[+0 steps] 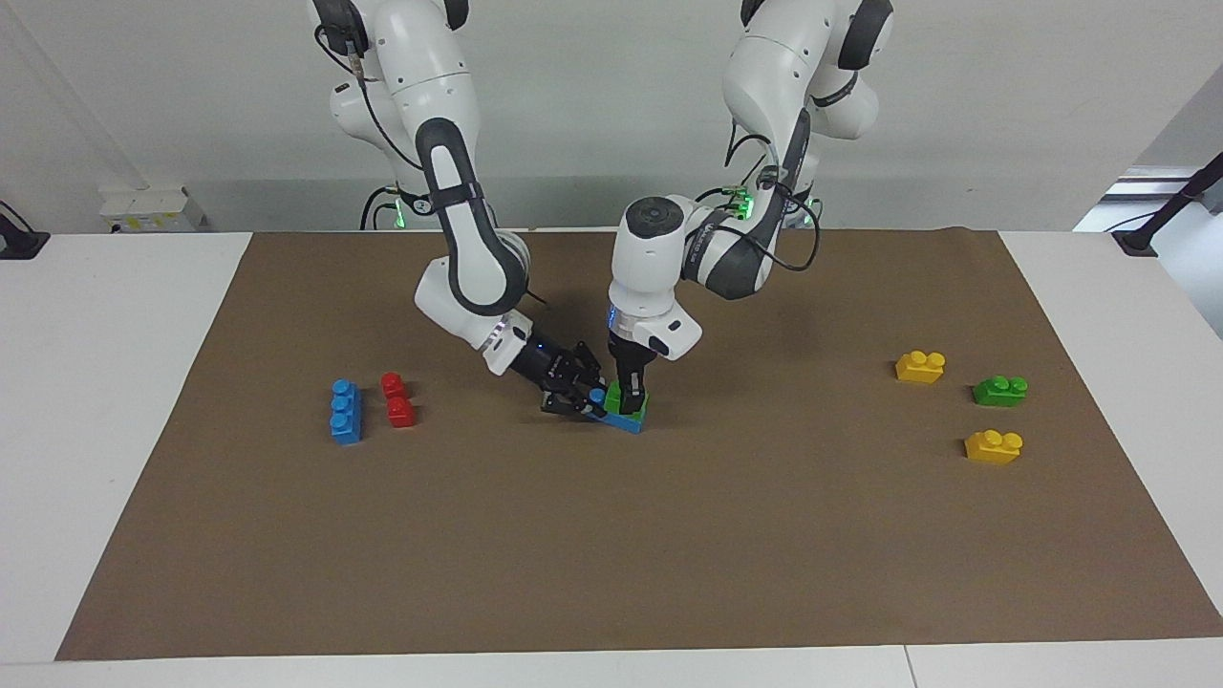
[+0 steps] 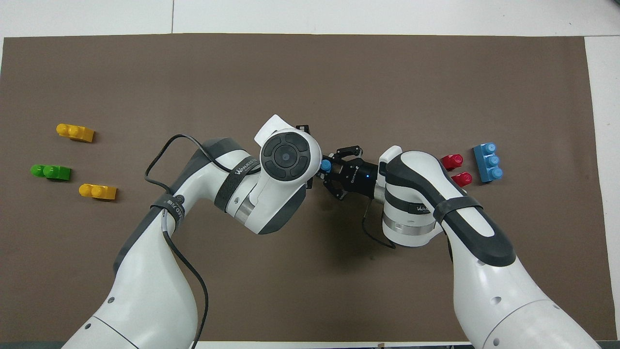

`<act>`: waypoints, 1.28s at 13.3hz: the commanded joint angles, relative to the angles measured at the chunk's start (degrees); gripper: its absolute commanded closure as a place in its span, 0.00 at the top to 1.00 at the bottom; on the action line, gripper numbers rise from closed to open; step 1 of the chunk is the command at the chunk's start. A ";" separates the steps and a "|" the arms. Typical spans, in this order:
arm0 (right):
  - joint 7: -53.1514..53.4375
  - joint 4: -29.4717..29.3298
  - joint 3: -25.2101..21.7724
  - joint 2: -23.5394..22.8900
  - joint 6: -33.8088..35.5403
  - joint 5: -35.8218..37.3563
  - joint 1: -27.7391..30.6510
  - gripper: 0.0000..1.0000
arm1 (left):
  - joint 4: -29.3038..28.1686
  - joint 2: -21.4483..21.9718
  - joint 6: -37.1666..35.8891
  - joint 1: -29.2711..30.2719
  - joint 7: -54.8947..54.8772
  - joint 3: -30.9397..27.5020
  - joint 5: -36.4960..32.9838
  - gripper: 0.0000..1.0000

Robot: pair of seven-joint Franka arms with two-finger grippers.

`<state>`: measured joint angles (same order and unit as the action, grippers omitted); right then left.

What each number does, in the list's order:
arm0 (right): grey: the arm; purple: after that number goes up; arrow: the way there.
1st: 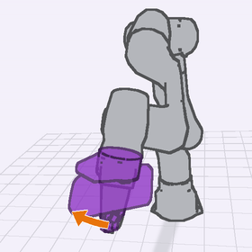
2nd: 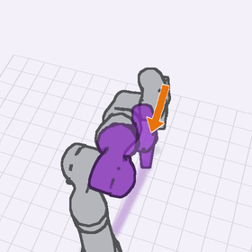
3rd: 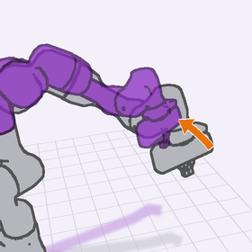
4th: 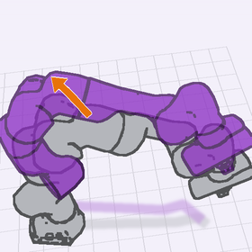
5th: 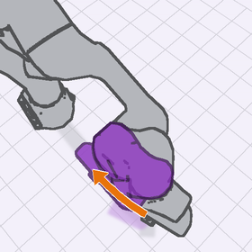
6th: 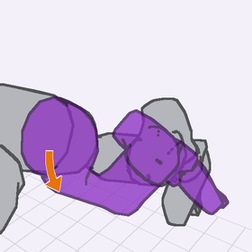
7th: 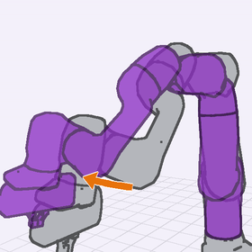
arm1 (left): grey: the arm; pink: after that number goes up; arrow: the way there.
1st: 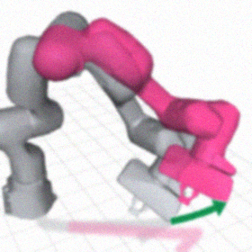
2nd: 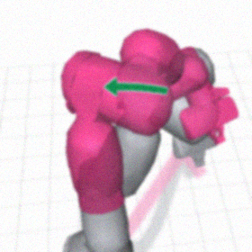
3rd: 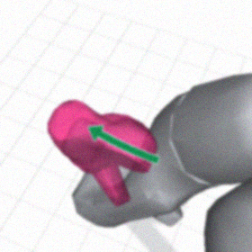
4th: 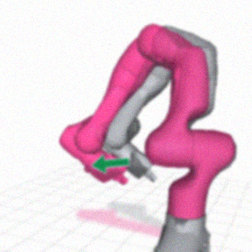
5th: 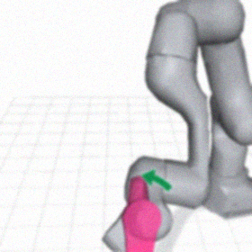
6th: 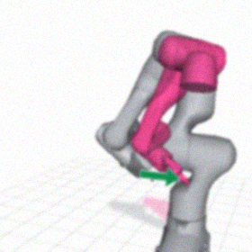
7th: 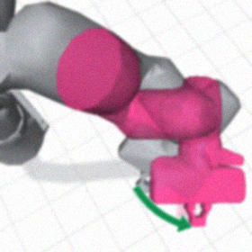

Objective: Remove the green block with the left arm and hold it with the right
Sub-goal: 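Pull the green brick off the blue brick with the left gripper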

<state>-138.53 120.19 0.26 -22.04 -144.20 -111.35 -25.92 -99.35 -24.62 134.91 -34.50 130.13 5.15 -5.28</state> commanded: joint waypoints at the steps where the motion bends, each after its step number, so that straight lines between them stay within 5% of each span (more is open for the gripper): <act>1: 0.72 -0.84 0.01 -0.20 -0.47 -1.59 0.35 0.18 | -0.58 3.60 -4.90 0.56 0.66 -0.84 -0.61 0.00; 6: 1.59 -0.84 0.01 -0.20 -0.47 -1.59 0.44 0.18 | -0.93 10.20 -13.25 3.20 -5.22 -0.76 -0.61 0.00; 13: 5.11 -1.88 0.09 0.06 -0.29 -0.80 0.17 0.12 | -1.19 11.96 -21.33 6.98 -13.91 -1.02 -0.87 0.00; 17: 8.17 -2.86 0.09 0.33 -0.38 2.17 0.17 0.12 | -2.77 12.76 -23.99 10.32 -17.01 -1.64 -10.78 0.00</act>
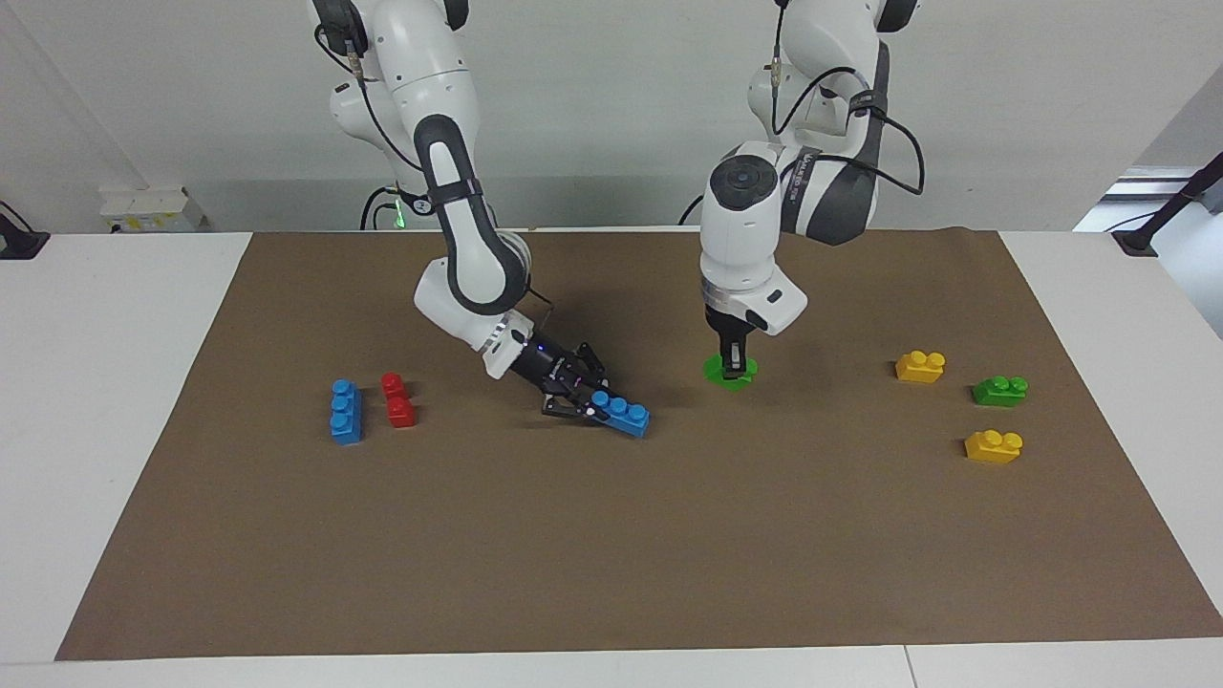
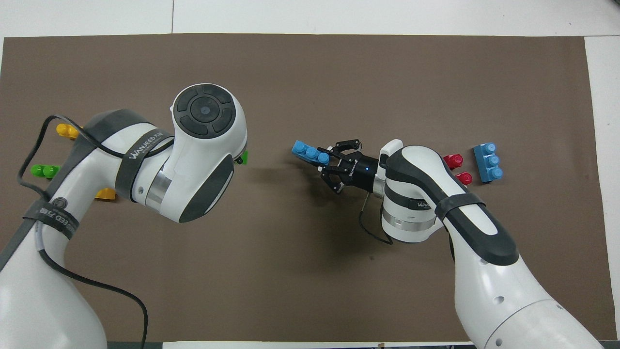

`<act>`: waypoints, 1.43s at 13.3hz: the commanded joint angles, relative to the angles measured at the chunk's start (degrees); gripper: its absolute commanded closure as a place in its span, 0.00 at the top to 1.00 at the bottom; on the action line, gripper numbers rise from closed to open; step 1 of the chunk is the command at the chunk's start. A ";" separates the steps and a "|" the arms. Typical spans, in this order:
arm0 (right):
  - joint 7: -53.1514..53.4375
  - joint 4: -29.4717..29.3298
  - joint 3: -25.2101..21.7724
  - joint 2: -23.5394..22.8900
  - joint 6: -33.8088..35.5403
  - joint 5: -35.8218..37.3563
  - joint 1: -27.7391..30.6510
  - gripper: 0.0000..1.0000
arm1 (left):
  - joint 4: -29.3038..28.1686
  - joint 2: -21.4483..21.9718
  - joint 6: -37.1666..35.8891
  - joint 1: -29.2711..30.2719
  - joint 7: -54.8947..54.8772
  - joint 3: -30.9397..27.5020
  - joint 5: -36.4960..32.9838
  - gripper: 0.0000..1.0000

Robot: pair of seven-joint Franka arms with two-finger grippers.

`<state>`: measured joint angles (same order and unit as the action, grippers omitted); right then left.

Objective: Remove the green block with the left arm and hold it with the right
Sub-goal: 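Pull the green brick off the blue brick with the left gripper, then carry the green brick toward the yellow bricks while the right gripper carries blue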

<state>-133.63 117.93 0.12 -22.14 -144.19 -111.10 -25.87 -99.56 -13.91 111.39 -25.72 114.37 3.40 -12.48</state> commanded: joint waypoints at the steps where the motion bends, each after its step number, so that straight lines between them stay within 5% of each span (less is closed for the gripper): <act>1: 5.38 -1.30 0.24 0.43 -0.47 4.98 0.38 0.12 | -3.00 2.13 -0.21 2.51 -1.52 0.12 -5.52 0.00; 7: 25.78 -3.50 -0.03 2.54 -1.18 23.80 0.47 0.12 | -11.69 4.85 8.48 9.71 -4.32 0.12 -14.32 0.00; 15: 25.27 7.56 -0.12 12.20 -0.04 31.90 5.03 0.12 | -18.20 5.48 21.39 21.05 -25.06 0.12 -16.43 0.00; 19: 21.42 10.91 -0.12 15.11 8.46 39.10 12.22 0.12 | -21.54 5.48 27.73 24.75 -27.09 0.12 -21.87 0.00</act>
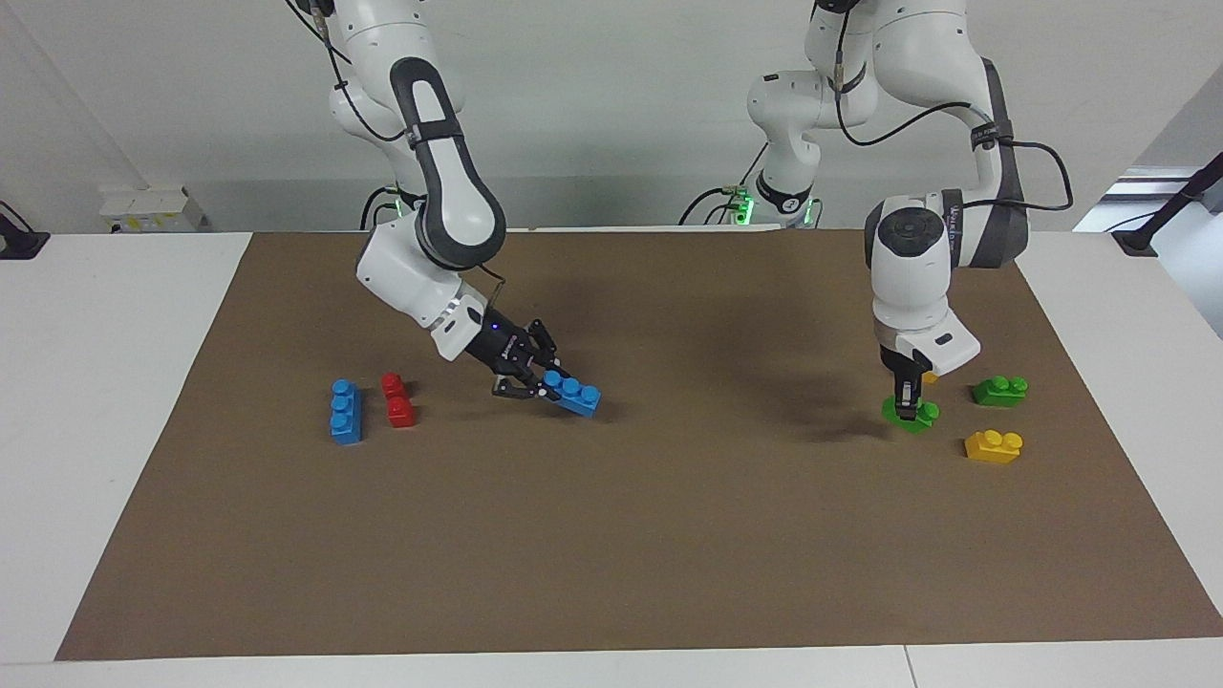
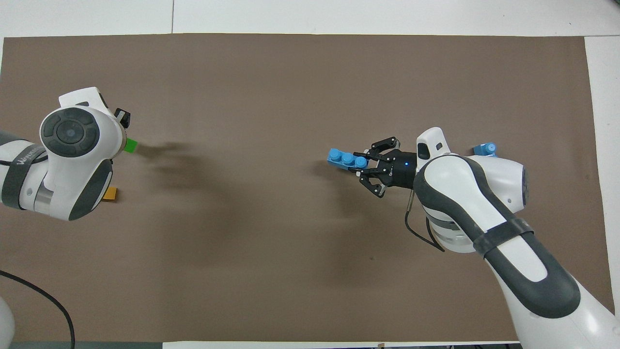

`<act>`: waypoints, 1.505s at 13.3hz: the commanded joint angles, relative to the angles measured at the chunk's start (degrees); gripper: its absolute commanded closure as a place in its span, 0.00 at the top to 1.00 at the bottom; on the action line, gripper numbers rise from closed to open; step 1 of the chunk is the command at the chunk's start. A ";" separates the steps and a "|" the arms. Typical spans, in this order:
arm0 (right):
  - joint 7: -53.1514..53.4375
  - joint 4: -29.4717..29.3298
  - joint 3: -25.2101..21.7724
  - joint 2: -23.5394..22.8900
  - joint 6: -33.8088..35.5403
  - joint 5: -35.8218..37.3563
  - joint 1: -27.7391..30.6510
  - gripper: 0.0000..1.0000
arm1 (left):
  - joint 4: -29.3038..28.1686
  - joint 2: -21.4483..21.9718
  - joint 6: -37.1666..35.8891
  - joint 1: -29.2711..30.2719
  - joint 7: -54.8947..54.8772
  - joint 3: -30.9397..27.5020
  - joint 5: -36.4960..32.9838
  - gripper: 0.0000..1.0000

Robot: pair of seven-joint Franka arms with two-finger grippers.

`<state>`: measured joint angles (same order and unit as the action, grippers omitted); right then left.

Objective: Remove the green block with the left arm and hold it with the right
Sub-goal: 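Carry the green brick toward the yellow bricks while the right gripper carries blue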

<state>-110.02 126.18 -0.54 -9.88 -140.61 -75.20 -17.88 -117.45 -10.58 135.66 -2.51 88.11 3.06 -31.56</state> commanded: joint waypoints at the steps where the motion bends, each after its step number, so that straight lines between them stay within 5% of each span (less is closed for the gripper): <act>1: -4.30 3.63 0.54 3.63 7.87 4.35 6.95 0.12 | -3.66 2.14 3.81 2.07 -1.18 0.46 -3.24 0.00; 8: -15.21 11.81 0.45 10.23 20.36 12.16 20.85 0.12 | -5.51 0.74 10.40 4.10 -2.77 0.46 -9.48 0.00; 14: -22.15 13.13 0.45 11.72 28.89 19.64 31.66 0.12 | -5.77 -3.22 13.05 4.10 6.62 0.46 -18.08 0.00; 20: -26.98 9.90 0.45 10.85 37.50 31.49 44.93 0.13 | -6.99 -4.01 14.97 3.39 8.22 0.46 -18.45 0.00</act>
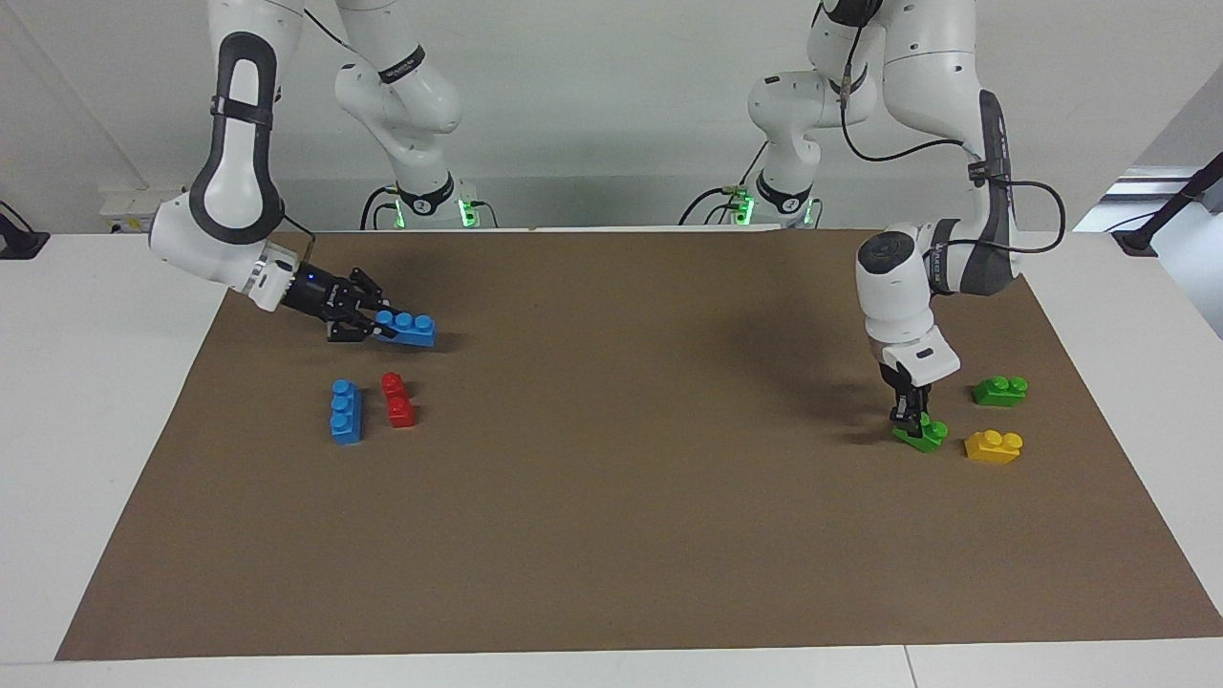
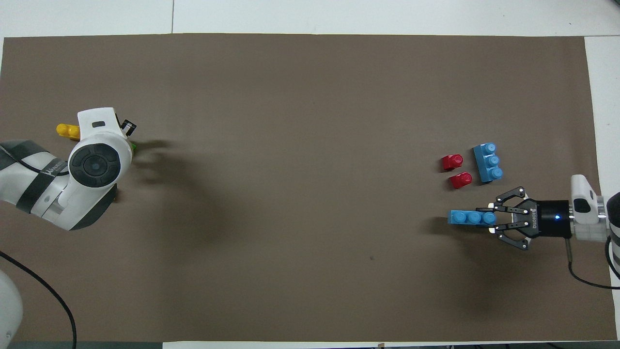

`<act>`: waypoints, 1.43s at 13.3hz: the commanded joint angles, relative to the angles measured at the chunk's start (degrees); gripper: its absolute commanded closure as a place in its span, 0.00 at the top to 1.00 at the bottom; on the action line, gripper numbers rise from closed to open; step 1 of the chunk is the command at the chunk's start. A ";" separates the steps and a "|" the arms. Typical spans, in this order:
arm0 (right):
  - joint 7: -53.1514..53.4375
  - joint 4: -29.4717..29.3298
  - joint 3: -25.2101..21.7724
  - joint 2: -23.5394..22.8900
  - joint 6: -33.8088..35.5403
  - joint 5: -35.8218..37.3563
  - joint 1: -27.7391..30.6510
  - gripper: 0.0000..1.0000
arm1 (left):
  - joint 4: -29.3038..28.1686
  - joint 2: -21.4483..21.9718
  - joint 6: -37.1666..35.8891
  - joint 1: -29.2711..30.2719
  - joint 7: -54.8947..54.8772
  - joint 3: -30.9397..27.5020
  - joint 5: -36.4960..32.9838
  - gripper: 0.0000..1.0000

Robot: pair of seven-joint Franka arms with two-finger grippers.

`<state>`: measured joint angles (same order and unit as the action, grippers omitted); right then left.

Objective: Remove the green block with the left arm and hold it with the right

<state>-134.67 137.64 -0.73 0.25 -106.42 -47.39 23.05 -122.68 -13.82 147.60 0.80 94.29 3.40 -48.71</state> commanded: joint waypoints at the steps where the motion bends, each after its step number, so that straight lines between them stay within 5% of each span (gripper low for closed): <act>1: -4.09 -2.63 0.64 0.54 4.37 4.58 5.15 0.13 | -2.04 -0.77 3.57 0.08 2.04 0.11 -1.39 0.00; 2: -5.50 -2.64 0.64 -0.33 5.68 4.59 6.38 0.14 | -2.04 -0.77 3.57 0.08 1.95 0.11 -1.39 0.35; 3: -6.73 -2.47 0.73 -1.73 6.13 4.59 7.00 0.16 | -2.04 -0.77 3.57 0.00 1.95 0.11 -1.39 0.99; 13: -9.91 -0.62 0.73 -5.44 2.10 3.36 6.39 0.17 | -1.78 2.48 2.44 1.31 1.16 0.73 -0.52 1.00; 19: -11.84 -0.53 0.82 -7.81 -0.81 1.96 5.69 0.33 | -0.29 3.62 -5.73 0.35 1.24 4.06 8.52 1.00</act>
<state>-144.54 136.63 -0.31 -6.34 -105.17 -44.28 29.09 -123.30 -11.87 145.70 1.21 94.95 5.83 -42.73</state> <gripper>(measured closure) 0.656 0.000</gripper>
